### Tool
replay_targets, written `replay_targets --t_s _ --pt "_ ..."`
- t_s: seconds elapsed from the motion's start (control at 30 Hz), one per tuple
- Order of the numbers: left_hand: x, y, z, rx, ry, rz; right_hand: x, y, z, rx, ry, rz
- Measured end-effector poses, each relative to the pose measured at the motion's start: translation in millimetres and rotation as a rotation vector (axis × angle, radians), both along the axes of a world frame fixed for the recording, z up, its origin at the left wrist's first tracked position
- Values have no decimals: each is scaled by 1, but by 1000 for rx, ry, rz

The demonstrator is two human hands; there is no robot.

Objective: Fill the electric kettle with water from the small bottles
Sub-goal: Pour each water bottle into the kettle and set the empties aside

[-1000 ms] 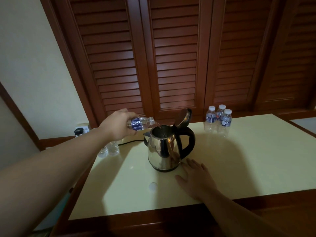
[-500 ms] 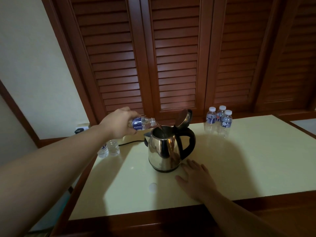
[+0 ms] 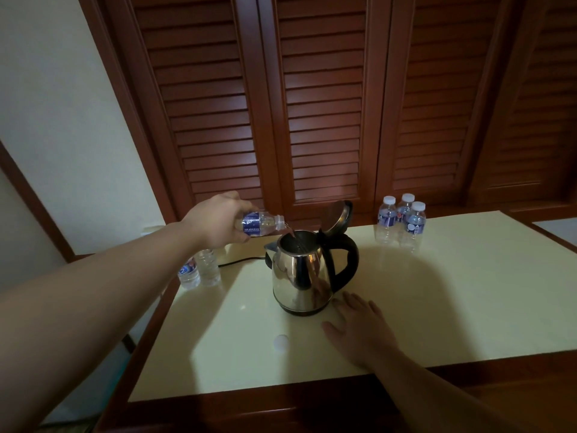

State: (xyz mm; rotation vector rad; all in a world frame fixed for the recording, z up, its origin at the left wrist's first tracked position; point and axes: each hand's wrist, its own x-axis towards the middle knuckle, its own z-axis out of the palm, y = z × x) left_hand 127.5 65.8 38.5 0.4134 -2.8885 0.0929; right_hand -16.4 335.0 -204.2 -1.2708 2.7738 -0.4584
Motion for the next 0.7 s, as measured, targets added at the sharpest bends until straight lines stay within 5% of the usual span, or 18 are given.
replay_targets --t_s 0.7 --pt "-11 0 17 -236 -116 -33 -2 0 -3 5 -5 -2"
